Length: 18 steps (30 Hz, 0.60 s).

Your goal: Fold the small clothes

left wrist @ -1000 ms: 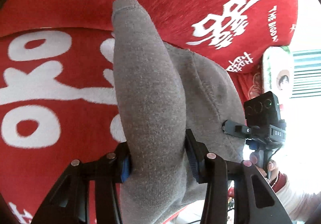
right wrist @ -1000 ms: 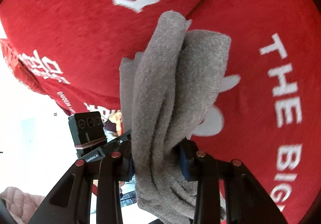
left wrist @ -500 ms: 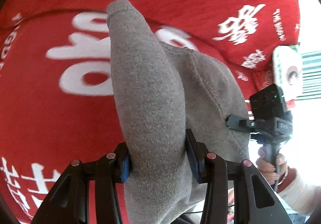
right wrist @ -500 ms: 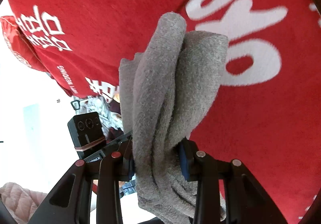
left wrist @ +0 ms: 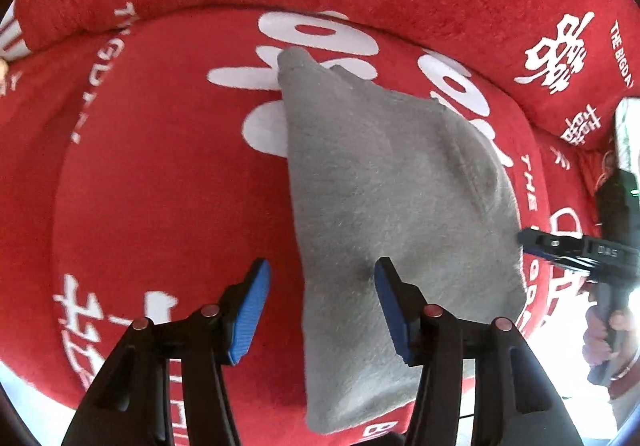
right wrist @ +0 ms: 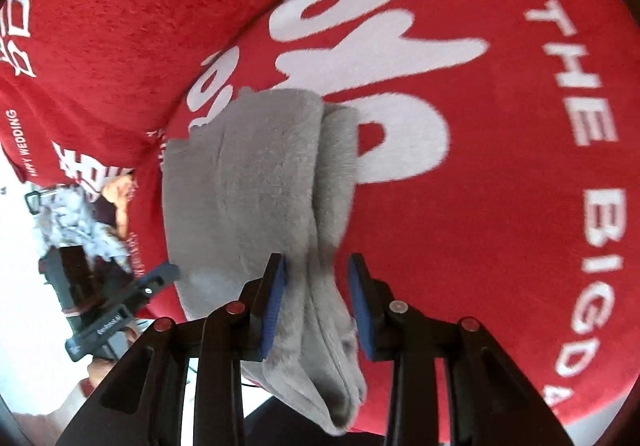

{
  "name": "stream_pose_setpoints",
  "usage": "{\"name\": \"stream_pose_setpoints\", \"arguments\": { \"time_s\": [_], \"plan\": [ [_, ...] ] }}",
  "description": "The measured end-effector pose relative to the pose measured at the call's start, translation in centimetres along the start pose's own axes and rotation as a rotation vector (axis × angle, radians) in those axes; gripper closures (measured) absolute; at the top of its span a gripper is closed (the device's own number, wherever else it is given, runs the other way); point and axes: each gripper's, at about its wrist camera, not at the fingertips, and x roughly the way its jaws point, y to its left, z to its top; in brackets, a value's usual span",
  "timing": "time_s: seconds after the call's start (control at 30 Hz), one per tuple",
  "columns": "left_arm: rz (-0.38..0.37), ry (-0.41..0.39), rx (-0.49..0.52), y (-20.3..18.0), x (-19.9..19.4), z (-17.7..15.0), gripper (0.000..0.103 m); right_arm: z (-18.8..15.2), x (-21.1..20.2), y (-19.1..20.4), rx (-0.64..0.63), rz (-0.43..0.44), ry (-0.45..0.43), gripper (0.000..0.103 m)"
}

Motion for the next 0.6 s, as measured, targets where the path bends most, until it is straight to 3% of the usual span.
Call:
{"name": "stream_pose_setpoints", "arguments": {
  "time_s": [0.03, 0.07, 0.1, 0.17, 0.27, 0.4, 0.57, 0.6],
  "plan": [
    [0.019, -0.01, 0.015, -0.2, -0.4, -0.2, 0.042, -0.3, -0.5, 0.2, -0.008, -0.025, -0.013, 0.067],
    [0.036, -0.021, 0.028, -0.3, -0.9, -0.4, 0.013, -0.7, -1.0, 0.7, -0.019, -0.047, -0.026, 0.07],
    [0.051, -0.032, 0.037, -0.5, -1.3, -0.5, 0.001, -1.1, -1.5, 1.2, -0.034, -0.052, -0.039, 0.073],
    [0.063, -0.061, 0.058, -1.2, -2.1, -0.9, 0.0, -2.1, -2.4, 2.1, -0.051, -0.04, -0.06, 0.077],
    [0.038, -0.069, 0.061, -2.2, -2.7, -1.5, 0.0, -3.3, -2.6, 4.0, -0.069, -0.023, -0.072, 0.092],
    [0.017, -0.076, 0.067, -3.6, -2.5, -1.7, 0.0, -4.4, -1.6, 6.7, -0.121, -0.016, -0.063, 0.093],
    [0.061, -0.04, 0.087, -4.3, 0.2, -2.0, 0.0, -5.0, 1.4, 7.8, -0.225, -0.169, -0.026, 0.094],
    [0.065, -0.033, 0.082, -4.3, 0.5, -2.1, 0.0, -5.1, 2.1, 7.3, -0.237, -0.207, -0.019, 0.1]
  ]
}}
